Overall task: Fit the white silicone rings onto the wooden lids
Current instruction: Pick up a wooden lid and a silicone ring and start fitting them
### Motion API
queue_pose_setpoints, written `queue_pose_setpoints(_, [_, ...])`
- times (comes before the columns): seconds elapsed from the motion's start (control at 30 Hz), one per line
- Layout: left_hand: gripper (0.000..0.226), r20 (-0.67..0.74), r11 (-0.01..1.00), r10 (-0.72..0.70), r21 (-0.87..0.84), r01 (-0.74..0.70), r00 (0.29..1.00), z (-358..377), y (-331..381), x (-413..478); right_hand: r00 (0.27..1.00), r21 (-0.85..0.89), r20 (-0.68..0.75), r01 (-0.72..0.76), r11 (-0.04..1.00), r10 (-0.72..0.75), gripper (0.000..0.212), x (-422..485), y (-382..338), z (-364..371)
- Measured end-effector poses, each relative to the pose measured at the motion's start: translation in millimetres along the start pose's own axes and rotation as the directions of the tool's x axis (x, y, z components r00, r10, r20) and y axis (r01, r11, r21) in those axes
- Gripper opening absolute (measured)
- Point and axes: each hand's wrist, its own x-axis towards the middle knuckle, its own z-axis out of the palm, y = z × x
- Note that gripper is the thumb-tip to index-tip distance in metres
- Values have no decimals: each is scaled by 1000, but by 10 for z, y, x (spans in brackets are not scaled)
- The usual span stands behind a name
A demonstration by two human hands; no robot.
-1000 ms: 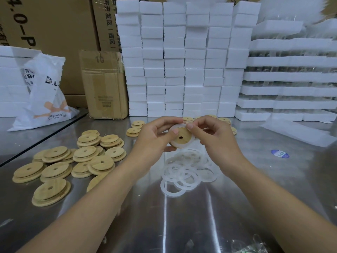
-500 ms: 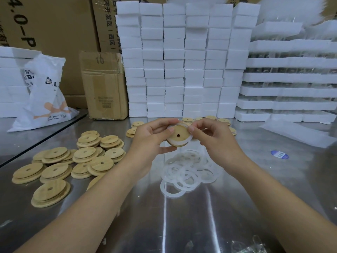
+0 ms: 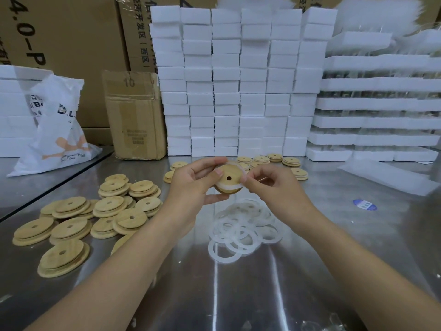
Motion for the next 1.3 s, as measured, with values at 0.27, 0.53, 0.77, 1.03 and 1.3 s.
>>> queue_pose_setpoints(0.27, [22, -93, 971, -116, -219, 94, 989, 33, -10, 16, 996, 7, 78, -54, 999, 53, 18, 15, -13, -18])
queue_pose_setpoints(0.53, [21, -106, 980, -97, -183, 77, 990, 55, -55, 1, 995, -10, 60, -75, 997, 76, 16, -18, -7, 19])
queue_pose_setpoints(0.77, [22, -106, 976, -75, -210, 51, 992, 59, -47, -6, 988, 57, 82, -138, 989, 133, 18, -32, -53, 49])
queue_pose_setpoints(1.03, [21, -194, 974, -94, -223, 50, 977, 86, -94, -6, 973, 29, 167, -166, 986, 158, 19, -72, -56, 99])
queue_pose_setpoints(1.3, [20, -165, 980, -64, -198, 31, 984, 95, -83, -10, 971, 5, 140, -195, 981, 192, 28, -91, -14, 125])
